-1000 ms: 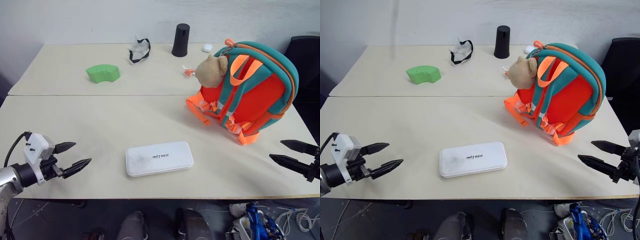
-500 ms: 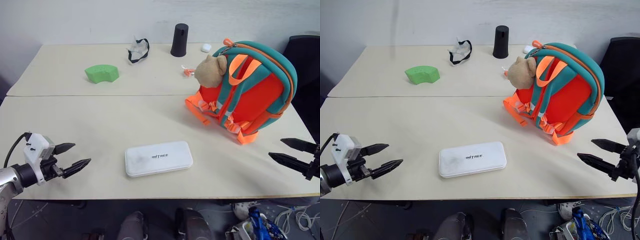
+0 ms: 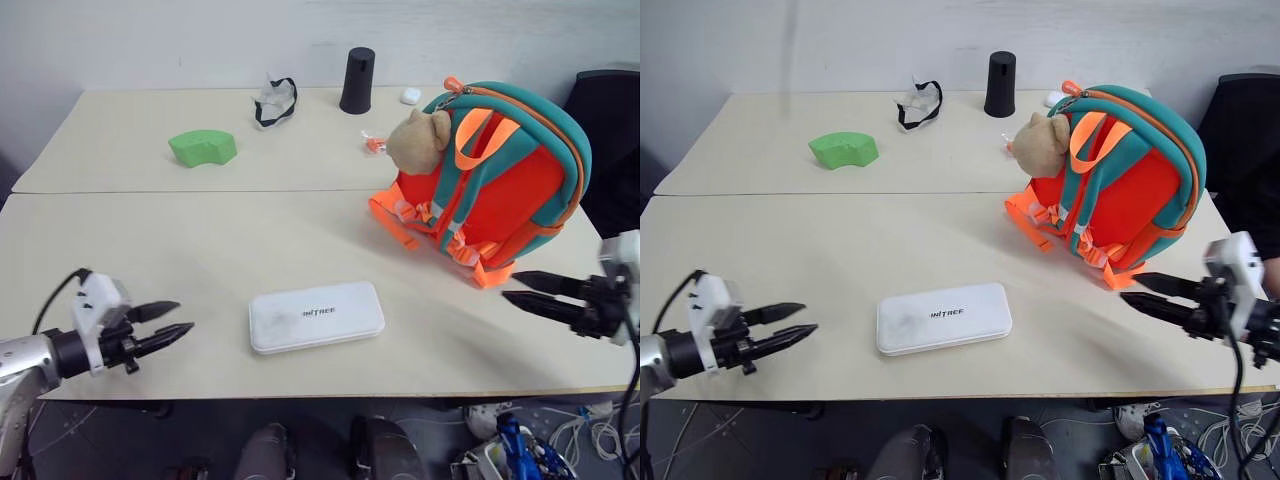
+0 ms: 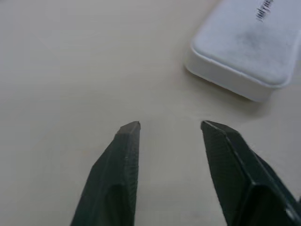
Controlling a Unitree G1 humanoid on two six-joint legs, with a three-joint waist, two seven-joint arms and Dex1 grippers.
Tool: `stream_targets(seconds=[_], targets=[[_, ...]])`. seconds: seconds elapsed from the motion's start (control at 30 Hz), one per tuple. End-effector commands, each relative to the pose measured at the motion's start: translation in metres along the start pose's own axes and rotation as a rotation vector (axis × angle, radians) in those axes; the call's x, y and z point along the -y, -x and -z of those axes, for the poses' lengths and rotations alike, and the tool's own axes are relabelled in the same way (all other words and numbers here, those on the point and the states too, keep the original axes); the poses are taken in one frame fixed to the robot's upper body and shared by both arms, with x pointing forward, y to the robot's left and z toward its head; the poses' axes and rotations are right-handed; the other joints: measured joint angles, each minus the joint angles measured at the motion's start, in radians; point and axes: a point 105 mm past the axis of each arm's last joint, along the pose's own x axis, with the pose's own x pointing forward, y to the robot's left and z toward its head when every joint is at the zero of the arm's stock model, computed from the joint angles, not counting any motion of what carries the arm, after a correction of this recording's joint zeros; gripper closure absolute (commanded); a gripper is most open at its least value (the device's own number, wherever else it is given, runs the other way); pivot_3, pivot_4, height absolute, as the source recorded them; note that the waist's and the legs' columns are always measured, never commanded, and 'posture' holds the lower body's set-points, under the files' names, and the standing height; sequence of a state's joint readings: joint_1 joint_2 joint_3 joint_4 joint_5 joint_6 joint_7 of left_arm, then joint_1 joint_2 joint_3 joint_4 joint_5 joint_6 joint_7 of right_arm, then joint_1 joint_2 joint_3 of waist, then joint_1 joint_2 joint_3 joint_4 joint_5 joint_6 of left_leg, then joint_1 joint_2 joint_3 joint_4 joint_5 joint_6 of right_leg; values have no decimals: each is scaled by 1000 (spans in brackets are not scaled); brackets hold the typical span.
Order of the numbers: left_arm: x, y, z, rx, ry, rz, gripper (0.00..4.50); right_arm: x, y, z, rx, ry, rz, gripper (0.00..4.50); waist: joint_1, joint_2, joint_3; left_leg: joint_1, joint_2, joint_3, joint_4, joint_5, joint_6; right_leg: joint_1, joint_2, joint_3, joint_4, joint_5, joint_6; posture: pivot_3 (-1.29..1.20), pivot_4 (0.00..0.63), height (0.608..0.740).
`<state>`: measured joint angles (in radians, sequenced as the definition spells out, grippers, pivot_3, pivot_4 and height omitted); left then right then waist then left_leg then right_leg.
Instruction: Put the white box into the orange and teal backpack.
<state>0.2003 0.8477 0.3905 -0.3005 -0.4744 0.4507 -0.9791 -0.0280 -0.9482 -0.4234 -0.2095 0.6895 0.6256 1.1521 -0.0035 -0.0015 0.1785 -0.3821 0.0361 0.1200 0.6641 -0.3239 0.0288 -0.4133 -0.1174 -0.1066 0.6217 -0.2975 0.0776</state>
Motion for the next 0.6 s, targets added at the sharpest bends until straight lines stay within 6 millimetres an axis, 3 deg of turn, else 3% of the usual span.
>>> stream_targets(seconds=[0.03, 0.1, 0.13, 0.27, 0.43, 0.6], targets=[[7, -19, 1, -51, -86, 88, 3502, -16, -31, -5, 22, 48, -110, 3745, 1, 0, 0, 0, 0, 0, 0, 0, 0, 0, 0, 0, 0, 0, 0, 0, 150, 740], [9, -32, 3, -77, -110, 119, 4198, -21, -48, -1, 4, 68, -153, 4472, 4, 0, 0, 0, 0, 0, 0, 0, 0, 0, 0, 0, 0, 0, 0, 0, 150, 740], [8, -39, 2, -84, -122, 122, 4485, -23, -57, 3, -15, 89, -162, 4500, 4, 0, 0, -1, 0, 0, 0, 2, -2, 0, 0, 0, 0, 0, 0, 0, 150, 740], [8, -54, -7, -57, -146, 146, 4485, -15, -78, 20, -77, 138, -114, 4500, 1, 0, 0, -2, -1, 0, 0, 3, -5, -1, 0, -1, 0, 0, 0, 0, 150, 740], [10, -61, -11, -41, -149, 174, 4485, -10, -91, 35, -121, 167, -85, 4500, 0, 0, 0, -3, -2, 2, 1, 4, -4, -1, 2, -1, 0, 1, 1, 0, 150, 740], [15, -73, -16, -20, -155, 214, 4485, -20, -97, 44, -139, 172, -119, 4500, 1, -1, 0, -3, -2, 2, 3, 5, -4, -1, 2, -1, 2, 1, 2, 0, 150, 740]])
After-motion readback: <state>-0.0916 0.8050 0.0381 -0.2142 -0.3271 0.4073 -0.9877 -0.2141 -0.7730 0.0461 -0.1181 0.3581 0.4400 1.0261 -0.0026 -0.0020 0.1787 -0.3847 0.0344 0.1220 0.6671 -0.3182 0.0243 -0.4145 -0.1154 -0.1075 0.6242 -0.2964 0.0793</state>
